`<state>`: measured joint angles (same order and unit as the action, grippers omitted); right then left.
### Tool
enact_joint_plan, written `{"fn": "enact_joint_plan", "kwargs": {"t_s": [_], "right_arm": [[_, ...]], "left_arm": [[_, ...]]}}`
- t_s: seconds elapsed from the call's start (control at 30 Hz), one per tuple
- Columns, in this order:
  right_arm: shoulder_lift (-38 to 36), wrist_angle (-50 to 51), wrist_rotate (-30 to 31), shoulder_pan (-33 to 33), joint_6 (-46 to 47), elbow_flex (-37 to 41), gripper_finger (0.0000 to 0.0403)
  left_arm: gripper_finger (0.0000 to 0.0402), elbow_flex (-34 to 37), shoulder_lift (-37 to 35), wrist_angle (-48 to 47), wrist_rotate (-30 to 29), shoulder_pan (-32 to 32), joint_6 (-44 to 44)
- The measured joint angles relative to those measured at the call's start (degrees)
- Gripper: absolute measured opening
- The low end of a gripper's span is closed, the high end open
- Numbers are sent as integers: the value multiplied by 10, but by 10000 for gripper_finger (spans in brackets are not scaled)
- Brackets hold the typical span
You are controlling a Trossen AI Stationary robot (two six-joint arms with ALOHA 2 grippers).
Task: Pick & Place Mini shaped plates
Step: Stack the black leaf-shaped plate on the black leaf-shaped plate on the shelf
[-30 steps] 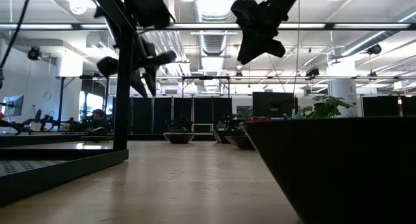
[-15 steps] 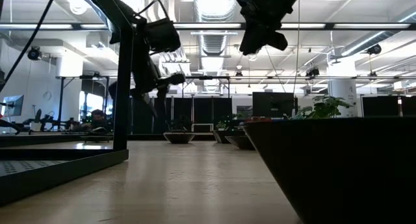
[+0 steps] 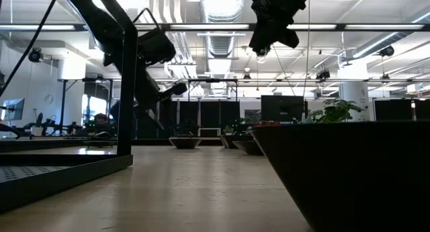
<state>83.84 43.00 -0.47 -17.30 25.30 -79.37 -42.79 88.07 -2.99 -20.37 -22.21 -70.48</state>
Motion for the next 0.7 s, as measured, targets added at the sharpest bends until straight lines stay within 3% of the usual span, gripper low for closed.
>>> {"fn": "enact_joint_plan", "kwargs": {"t_s": [0.17,0.33,0.7], "right_arm": [[-1,0,0,0,0,0,68],[-2,-1,0,0,0,0,68],[-2,-1,0,-1,0,0,68]], "left_arm": [[100,32,1,31,-1,-9,-38],[100,61,7,120,2,-9,-33],[100,60,63,194,2,-10,-26]]}}
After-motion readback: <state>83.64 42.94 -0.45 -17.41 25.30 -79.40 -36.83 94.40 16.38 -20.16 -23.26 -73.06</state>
